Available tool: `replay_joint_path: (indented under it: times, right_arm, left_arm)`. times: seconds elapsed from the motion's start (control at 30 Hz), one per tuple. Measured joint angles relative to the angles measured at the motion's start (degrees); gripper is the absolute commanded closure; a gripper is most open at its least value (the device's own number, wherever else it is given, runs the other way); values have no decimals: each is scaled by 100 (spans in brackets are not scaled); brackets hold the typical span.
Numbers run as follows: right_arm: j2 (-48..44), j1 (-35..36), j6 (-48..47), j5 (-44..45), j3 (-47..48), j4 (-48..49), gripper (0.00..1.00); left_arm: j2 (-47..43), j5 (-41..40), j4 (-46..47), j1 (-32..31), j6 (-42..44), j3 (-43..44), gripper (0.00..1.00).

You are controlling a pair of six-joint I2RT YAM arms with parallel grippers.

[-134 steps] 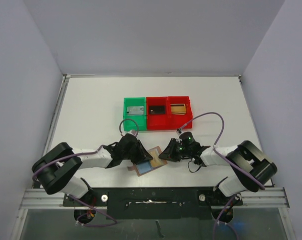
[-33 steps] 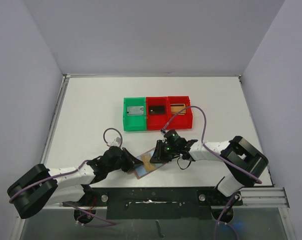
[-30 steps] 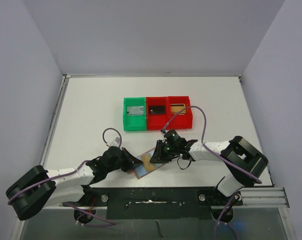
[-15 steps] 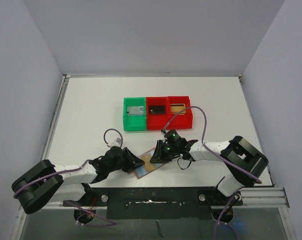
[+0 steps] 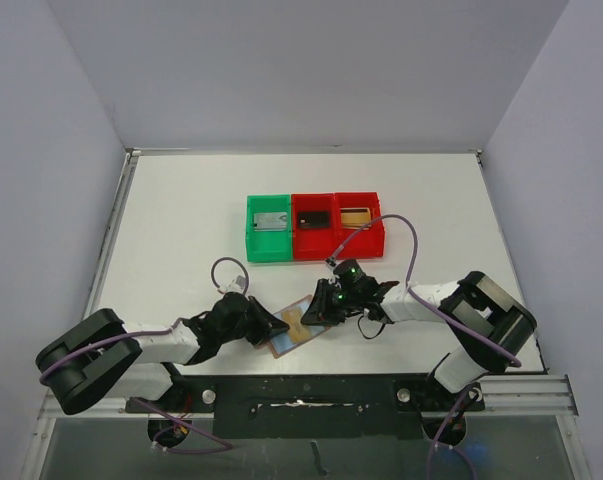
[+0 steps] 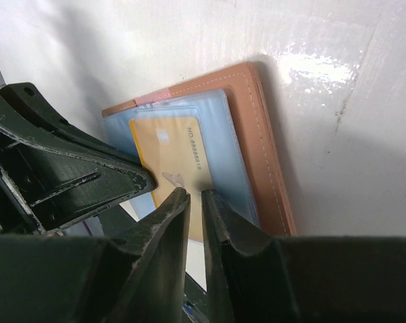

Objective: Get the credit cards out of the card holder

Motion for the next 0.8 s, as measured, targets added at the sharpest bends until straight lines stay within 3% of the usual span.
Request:
replay_joint_path:
  times: [0.67,0.8]
  right_arm:
    - [4,-149,7,-74,-105,146,83]
    - [11,-151,4,-81,-105,151,83]
  left_arm:
    - [-822,-52,-304,-4,-125,-339,100]
    - [-927,-55,-341,-4,-133,-341,92]
